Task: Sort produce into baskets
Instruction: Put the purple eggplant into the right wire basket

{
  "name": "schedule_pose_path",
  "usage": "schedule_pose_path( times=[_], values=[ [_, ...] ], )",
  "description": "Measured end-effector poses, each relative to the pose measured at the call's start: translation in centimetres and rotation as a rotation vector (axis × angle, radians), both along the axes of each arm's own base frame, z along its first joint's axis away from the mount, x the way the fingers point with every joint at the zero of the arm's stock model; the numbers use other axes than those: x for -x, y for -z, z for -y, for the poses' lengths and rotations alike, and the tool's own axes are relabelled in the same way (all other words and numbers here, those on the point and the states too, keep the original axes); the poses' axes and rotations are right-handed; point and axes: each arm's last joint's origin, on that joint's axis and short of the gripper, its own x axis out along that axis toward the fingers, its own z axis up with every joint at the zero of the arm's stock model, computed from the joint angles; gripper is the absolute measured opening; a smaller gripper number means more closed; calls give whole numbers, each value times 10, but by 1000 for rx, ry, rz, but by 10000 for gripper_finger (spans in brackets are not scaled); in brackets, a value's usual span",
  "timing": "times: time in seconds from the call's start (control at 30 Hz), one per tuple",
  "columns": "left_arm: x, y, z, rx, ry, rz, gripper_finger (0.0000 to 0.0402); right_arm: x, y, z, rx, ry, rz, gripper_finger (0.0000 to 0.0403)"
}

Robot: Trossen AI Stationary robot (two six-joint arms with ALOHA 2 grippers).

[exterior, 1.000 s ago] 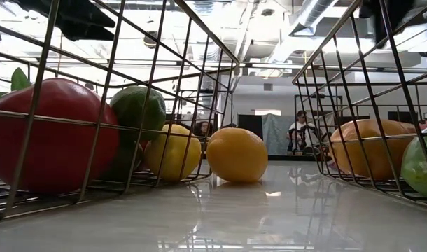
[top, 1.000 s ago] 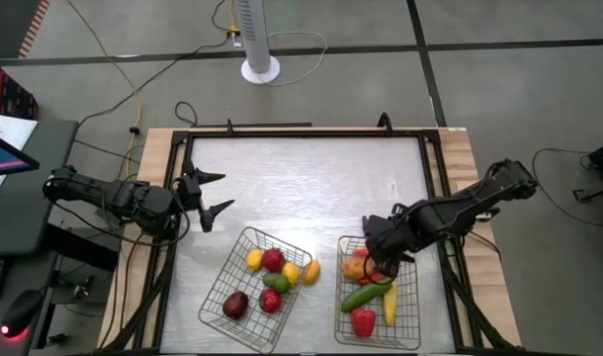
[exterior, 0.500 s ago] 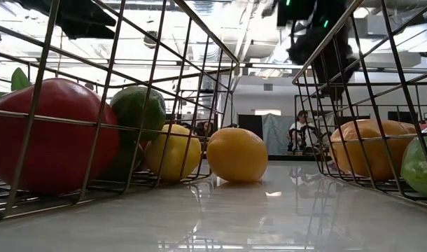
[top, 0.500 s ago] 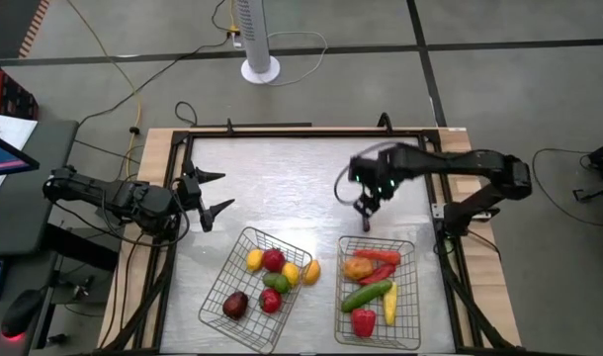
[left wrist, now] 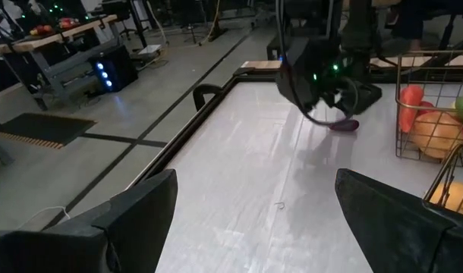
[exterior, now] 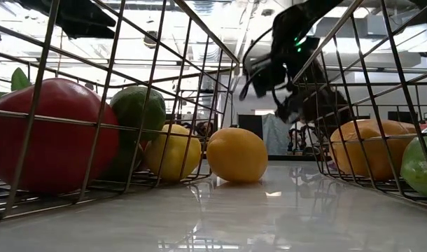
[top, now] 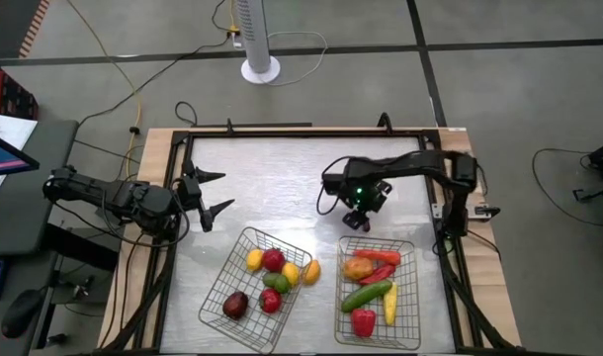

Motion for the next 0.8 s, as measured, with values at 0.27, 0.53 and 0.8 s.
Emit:
schedule_pose_path(
  times=[0.27, 0.53, 0.8],
  values=[
    [0, 0, 0, -1, 1, -4, 345, -7, 20, -7, -58, -43, -41, 266],
    [0, 0, 0, -1, 1, -4, 345, -15, 23, -5, -30, -45, 42, 266],
    [0, 0, 0, 0, 1, -4, 345, -20, 25, -4, -23, -44, 97, 262]
  ],
)
